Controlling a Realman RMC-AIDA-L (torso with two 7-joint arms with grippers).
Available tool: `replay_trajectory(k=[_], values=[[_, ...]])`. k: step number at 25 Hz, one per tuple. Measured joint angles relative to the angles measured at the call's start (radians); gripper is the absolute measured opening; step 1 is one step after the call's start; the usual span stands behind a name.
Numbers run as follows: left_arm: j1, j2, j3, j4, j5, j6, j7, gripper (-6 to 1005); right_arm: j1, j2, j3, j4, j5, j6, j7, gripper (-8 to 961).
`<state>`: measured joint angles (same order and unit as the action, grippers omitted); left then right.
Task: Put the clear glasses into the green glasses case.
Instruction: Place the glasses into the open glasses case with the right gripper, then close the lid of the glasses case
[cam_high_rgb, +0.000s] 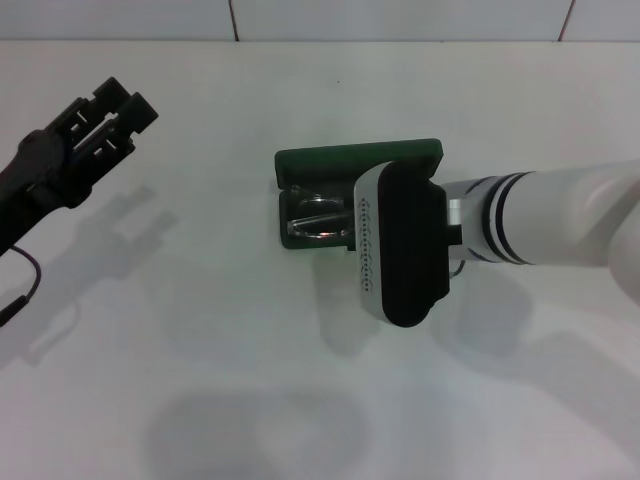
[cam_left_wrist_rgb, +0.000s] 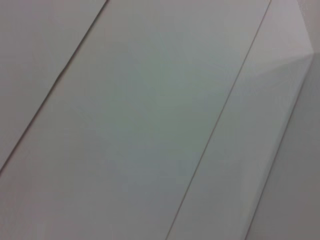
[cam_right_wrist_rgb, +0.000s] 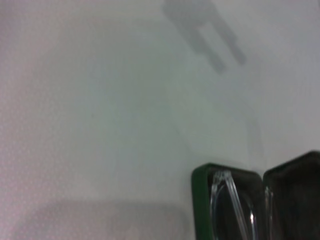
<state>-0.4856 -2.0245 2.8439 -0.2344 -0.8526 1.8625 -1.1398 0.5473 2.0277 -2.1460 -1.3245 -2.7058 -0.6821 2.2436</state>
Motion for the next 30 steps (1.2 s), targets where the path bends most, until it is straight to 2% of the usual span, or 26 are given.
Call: replay_trajectory(k=[11,18,21,25,30], values=[[0.016,0.004,0.000,-0.003,-0.001,0.022,0.000,698,-0.013,0.000,0.006,-0.073,0.107,-0.029,-0.009,484],[0.028,0.007,0.000,-0.003,0.000,0.032,0.004,698,-0.032,-0.003,0.053,-0.112,0.185,-0.032,-0.019,484],[0.034,0.009,0.000,-0.004,0.000,0.043,0.007,698,-0.050,-0.004,0.126,-0.148,0.346,-0.064,-0.118,483],[0.032,0.012,0.000,-0.006,-0.003,0.051,0.010,698,-0.072,-0.002,0.310,-0.163,0.625,-0.214,-0.300,483],[0.033,0.010,0.000,-0.007,-0.006,0.052,0.023,698,-0.107,-0.006,0.575,-0.048,1.027,-0.379,-0.558,483]])
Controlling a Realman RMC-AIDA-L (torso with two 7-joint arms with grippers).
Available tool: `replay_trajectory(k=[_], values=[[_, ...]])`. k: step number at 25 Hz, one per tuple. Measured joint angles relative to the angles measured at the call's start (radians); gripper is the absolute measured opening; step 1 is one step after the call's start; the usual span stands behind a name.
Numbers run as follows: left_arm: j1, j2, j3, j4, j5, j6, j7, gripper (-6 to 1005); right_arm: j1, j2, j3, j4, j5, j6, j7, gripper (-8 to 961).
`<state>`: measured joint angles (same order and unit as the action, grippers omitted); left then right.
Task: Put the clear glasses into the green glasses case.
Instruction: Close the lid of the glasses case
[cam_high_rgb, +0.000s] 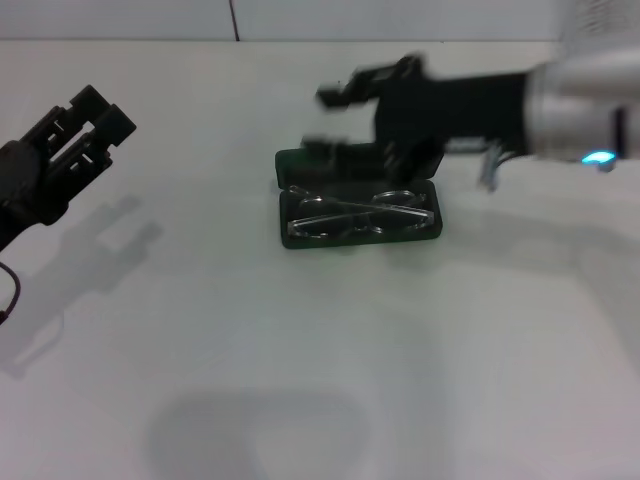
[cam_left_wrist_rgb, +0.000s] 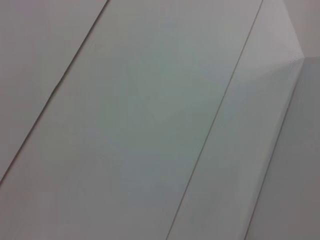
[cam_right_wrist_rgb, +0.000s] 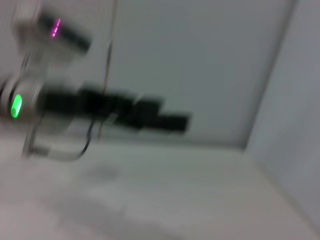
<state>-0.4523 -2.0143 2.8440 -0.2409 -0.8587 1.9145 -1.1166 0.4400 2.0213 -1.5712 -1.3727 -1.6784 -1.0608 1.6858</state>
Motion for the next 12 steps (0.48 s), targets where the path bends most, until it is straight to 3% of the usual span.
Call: replay_trajectory(k=[5,8,12], values=[[-0.006,-0.002,0.000,0.000,0.005,-0.006,0.006,698,-0.047,0.000,0.218,0.275,0.317,-0.144,-0.310,483],[-0.032,-0.004,0.000,-0.007,0.012,-0.037,-0.002,698,-0.045,-0.003,0.325,0.453,0.354,-0.250,-0.413,483],[-0.117,-0.009,0.000,-0.011,0.063,-0.165,-0.068,698,-0.047,-0.022,0.424,0.622,0.268,-0.372,-0.526,483]])
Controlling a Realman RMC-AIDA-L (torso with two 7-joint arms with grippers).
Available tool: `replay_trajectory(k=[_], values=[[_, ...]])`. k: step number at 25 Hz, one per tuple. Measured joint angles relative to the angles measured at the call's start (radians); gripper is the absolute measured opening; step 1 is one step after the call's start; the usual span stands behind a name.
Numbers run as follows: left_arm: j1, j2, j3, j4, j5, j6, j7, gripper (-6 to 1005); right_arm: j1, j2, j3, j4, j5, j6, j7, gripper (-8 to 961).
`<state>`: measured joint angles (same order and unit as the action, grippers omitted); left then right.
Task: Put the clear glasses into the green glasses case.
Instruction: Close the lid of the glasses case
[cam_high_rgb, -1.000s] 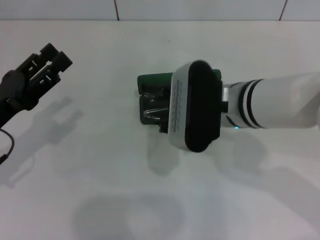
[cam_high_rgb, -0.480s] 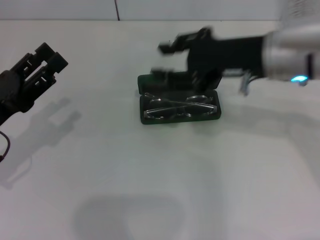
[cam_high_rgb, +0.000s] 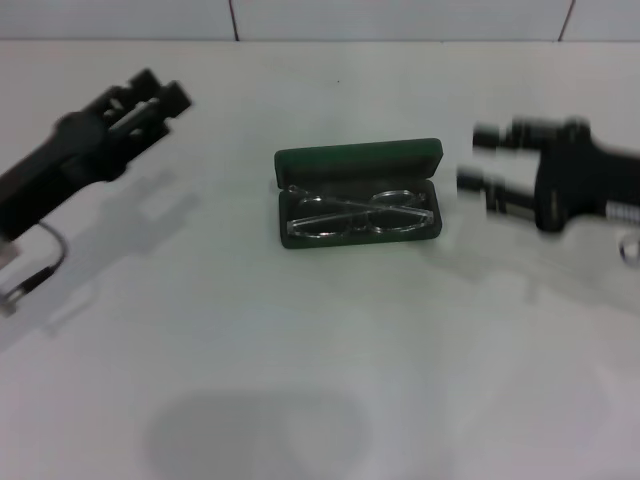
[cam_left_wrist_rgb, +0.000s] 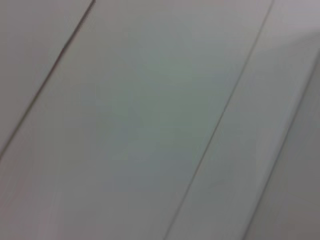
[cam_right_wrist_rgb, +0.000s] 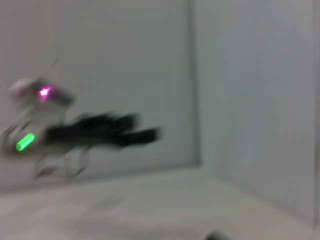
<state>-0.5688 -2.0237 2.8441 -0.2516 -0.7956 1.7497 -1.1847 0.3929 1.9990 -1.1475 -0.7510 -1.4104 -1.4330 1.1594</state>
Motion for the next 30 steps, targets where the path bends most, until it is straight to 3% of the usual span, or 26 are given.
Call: replay_trajectory(k=[3,4,6,9,12,20,30], values=[[-0.096,-0.003,0.000,0.004,0.084,-0.115,-0.052,698,-0.018,-0.005,0.011,0.025,-0.117,-0.052,-0.067,483],[-0.171,-0.008,0.000,0.005,0.150,-0.207,-0.094,698,-0.026,-0.003,0.011,0.026,-0.149,-0.060,-0.086,483],[-0.223,-0.015,0.000,0.005,0.193,-0.270,-0.119,698,-0.039,0.003,0.011,0.037,-0.185,-0.065,-0.122,483],[-0.347,-0.046,0.000,0.009,0.278,-0.444,-0.148,698,-0.043,0.004,0.008,0.065,-0.199,-0.067,-0.156,482],[-0.401,-0.065,0.000,0.044,0.310,-0.546,-0.138,698,-0.046,0.004,0.011,0.100,-0.252,-0.069,-0.169,482],[-0.414,-0.069,-0.007,0.243,0.286,-0.835,0.010,698,-0.047,0.006,0.012,0.128,-0.313,-0.071,-0.162,482],[-0.400,-0.070,-0.014,0.272,0.219,-0.885,0.050,698,-0.041,0.011,0.012,0.120,-0.314,-0.080,-0.158,484]])
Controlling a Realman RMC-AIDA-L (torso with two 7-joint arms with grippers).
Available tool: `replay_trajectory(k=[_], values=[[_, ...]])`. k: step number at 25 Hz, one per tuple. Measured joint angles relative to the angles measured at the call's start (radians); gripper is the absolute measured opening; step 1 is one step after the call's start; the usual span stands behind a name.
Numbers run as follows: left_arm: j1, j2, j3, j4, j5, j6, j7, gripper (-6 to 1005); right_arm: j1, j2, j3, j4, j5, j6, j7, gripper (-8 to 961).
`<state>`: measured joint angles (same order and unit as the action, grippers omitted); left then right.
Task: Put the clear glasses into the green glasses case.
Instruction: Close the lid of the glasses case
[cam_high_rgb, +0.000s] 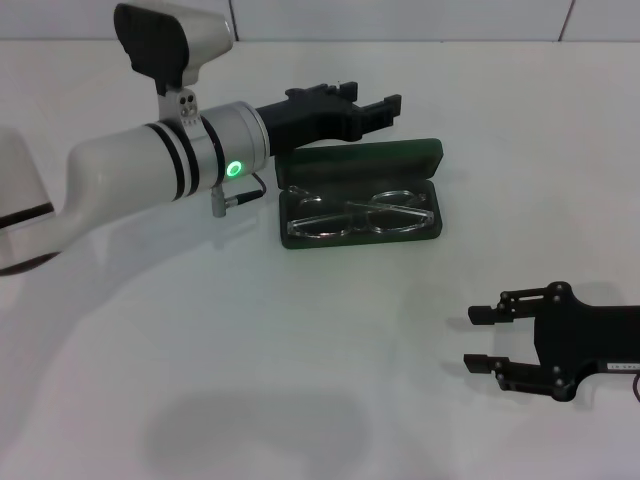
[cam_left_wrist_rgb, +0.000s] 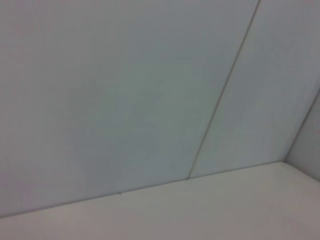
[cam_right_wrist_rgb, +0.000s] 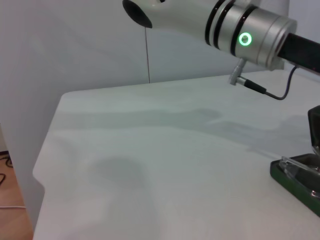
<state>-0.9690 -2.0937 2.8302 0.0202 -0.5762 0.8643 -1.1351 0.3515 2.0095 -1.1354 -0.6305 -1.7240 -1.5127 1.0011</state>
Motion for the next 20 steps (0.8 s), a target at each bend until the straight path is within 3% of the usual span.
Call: replay_trajectory(k=[8,20], values=[[-0.031,-0.003,0.008,0.050,0.013,-0.214,0.056,698,0.008,0.001,-0.001,0.005,0.001,-0.001,0.012,484],[0.015,-0.003,0.007,0.078,0.055,-0.109,0.120,698,0.007,-0.004,0.005,0.003,0.001,0.017,0.025,484]])
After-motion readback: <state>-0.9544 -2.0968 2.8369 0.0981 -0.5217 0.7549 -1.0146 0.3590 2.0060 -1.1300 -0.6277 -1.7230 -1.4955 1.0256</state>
